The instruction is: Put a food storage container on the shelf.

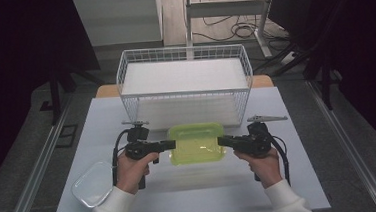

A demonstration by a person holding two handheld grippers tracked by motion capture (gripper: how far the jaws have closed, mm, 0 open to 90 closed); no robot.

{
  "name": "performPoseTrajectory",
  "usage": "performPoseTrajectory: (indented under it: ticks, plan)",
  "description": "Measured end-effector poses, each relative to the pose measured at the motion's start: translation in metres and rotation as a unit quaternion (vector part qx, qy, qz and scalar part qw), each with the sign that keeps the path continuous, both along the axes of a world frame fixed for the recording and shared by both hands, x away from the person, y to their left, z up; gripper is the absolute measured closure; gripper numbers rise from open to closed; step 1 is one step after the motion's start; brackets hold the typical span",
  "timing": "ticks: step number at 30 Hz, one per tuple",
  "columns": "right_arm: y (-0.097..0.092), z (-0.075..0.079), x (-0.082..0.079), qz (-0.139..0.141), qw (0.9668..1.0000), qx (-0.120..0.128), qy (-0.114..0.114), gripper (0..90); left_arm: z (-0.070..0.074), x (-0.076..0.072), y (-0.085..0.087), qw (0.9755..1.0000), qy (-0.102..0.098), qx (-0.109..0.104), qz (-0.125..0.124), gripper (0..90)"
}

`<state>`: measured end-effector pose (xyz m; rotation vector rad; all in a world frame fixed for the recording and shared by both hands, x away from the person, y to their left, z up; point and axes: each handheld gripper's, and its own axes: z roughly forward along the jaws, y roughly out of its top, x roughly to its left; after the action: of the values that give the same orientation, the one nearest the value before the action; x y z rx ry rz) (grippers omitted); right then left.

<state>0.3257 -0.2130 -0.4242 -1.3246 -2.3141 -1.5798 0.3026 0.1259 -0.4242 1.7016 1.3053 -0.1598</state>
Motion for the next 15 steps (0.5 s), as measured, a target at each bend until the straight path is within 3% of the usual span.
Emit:
performPoseTrajectory:
  ticks: [15]
  plan:
    - [-0.002,0.010,0.005,-0.012,0.9997,0.010,-0.016,78.2,0.021,0.012,-0.002,0.9996,-0.020,0.019,-0.009,78.9]
